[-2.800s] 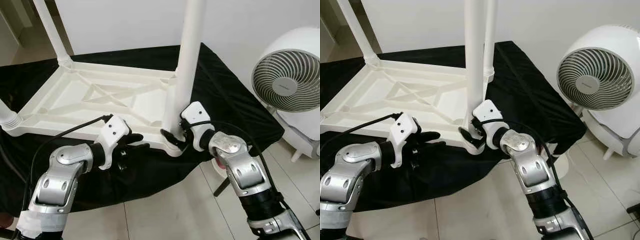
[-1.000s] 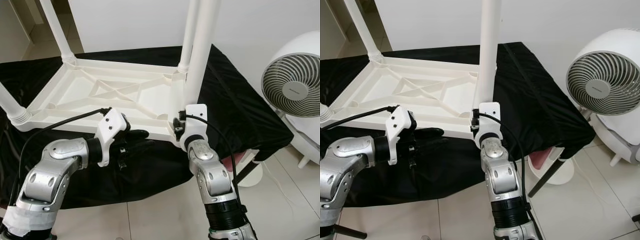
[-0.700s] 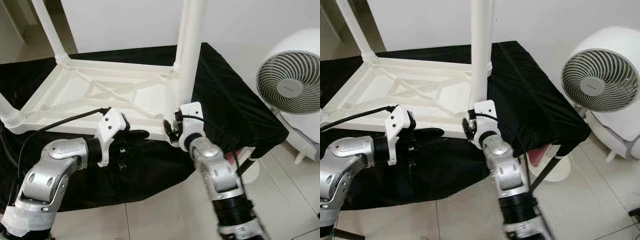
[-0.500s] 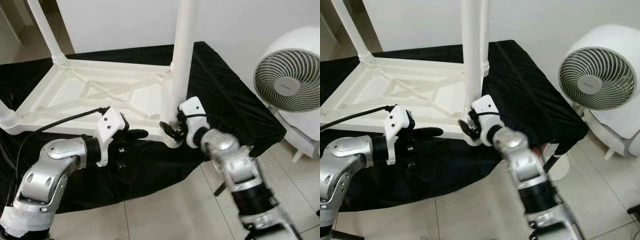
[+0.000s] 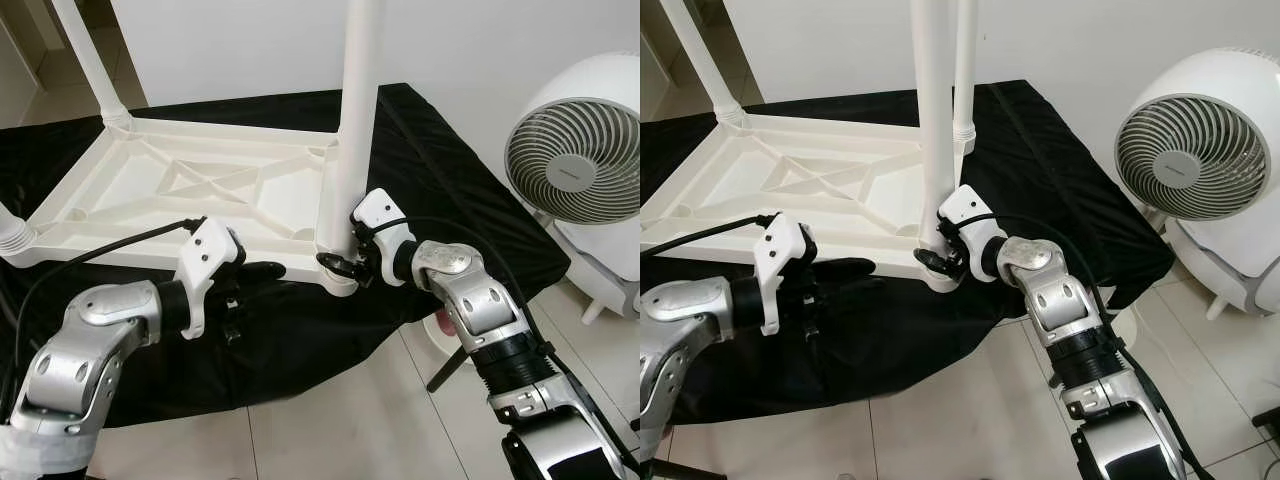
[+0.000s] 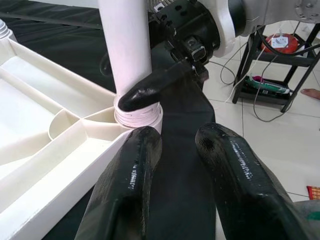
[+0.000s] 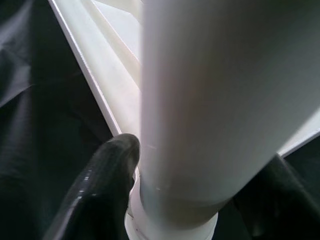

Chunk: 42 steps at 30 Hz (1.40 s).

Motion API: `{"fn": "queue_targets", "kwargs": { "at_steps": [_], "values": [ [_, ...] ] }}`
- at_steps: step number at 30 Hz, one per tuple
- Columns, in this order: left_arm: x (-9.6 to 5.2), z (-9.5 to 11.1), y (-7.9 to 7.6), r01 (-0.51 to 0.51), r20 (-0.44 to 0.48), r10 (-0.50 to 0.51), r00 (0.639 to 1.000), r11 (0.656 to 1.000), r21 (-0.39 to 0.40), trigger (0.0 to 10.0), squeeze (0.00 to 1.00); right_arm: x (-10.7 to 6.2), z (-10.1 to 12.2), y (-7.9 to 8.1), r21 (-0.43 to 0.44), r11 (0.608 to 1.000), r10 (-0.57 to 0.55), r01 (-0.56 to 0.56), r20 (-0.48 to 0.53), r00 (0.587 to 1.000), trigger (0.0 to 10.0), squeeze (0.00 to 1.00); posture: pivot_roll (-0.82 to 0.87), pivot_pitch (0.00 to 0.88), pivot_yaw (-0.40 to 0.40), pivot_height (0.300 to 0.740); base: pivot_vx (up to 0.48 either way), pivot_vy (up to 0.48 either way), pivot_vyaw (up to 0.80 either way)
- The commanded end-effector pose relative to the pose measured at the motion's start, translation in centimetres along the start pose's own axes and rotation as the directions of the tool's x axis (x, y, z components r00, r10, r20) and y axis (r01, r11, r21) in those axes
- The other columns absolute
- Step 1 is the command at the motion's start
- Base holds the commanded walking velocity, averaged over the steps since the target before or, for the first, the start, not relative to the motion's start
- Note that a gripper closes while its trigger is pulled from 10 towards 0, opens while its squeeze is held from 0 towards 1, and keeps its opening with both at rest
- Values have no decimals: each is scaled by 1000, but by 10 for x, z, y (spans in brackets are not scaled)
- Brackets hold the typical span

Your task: Building children table

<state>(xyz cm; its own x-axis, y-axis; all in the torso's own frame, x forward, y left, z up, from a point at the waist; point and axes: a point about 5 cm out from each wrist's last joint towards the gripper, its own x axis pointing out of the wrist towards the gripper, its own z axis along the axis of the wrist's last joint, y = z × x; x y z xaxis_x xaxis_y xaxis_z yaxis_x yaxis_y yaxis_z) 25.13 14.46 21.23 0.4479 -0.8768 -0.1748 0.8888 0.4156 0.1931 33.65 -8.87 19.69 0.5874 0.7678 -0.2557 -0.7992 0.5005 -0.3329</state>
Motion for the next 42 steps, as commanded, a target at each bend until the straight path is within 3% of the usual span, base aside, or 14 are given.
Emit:
{"fn": "queue_targets", "kwargs": {
  "at_steps": [1, 12, 16, 19, 22, 23, 24, 25, 29, 34, 35, 36, 41, 42],
  "values": [
    [-5, 1, 3, -68, -5, 68, 998, 998, 0, 10000, 0, 8, -3, 11, 27, 997, 79, -79, 0, 997, 0, 0, -38, 111, 25, 740, 0, 0, 0],
    [-12, 7, 7, -87, 3, 87, 996, 996, 12, 10000, 0, 9, -10, 6, 74, 997, -15, 16, -19, 1000, 0, 0, -37, 109, 24, 740, 0, 0, 0],
    [-15, 8, 12, -118, 6, 118, 993, 993, 17, 10000, 0, 10, -18, 2, 197, 933, -287, 300, -90, 954, 0, 0, -35, 110, 19, 740, 0, 0, 0],
    [-15, 8, 12, -118, 6, 118, 993, 993, 17, 10000, 0, 10, -18, 2, 197, 933, -287, 300, -90, 954, 0, 0, -35, 110, 19, 740, 0, 0, 0],
    [-13, 8, 13, -129, 12, 129, 992, 992, 9, 10000, 0, 2, -24, 8, 280, 762, -559, 584, -171, 812, 0, 0, -49, 112, 24, 740, 0, 0, 0],
    [-13, 8, 13, -129, 12, 129, 992, 992, 9, 10000, 0, 2, -24, 8, 280, 762, -559, 584, -171, 812, 0, 0, -49, 112, 24, 740, 0, 0, 0],
    [-12, 7, 14, -133, 14, 133, 991, 991, 6, 10000, 0, -2, -26, 15, 306, 685, -629, 661, -209, 749, 0, 0, -54, 112, 28, 740, 0, 0, 0],
    [-12, 7, 14, -133, 14, 133, 991, 991, 6, 10000, 0, -2, -26, 15, 306, 685, -629, 661, -209, 749, 0, 0, -54, 112, 28, 740, 0, 0, 0],
    [-9, 5, 20, -177, 24, 177, 984, 984, -9, 10000, 0, -12, -29, 27, 362, 493, -756, 791, -272, 596, 0, 0, -57, 111, 31, 740, 0, 0, 0],
    [-8, 5, 22, -203, 32, 203, 979, 979, -17, 10000, 0, -15, -26, 27, 375, 441, -791, 816, -267, 550, 0, 0, -59, 106, 31, 740, 0, 0, 0],
    [-8, 5, 22, -207, 34, 207, 978, 978, -20, 10000, 0, -12, -23, 28, 383, 464, -780, 799, -251, 573, 2549, 0, -57, 104, 30, 740, 0, 0, 0],
    [-7, 5, 21, -209, 37, 210, 977, 978, -21, 10000, 0, -9, -19, 29, 386, 501, -766, 775, -220, 604, 10000, 0, -58, 102, 27, 740, 0, 0, 0],
    [-7, 6, 20, -215, 39, 216, 976, 976, -22, 10000, 0, -6, -12, 29, 369, 545, -755, 753, -175, 632, 10000, 0, -57, 100, 27, 740, 0, 0, 0],
    [-7, 5, 20, -219, 40, 220, 975, 975, -22, 10000, 0, -4, -1, 28, 362, 621, -719, 695, -91, 689, 10000, 1000, -58, 94, 25, 740, 0, 0, 0]
  ]
}}
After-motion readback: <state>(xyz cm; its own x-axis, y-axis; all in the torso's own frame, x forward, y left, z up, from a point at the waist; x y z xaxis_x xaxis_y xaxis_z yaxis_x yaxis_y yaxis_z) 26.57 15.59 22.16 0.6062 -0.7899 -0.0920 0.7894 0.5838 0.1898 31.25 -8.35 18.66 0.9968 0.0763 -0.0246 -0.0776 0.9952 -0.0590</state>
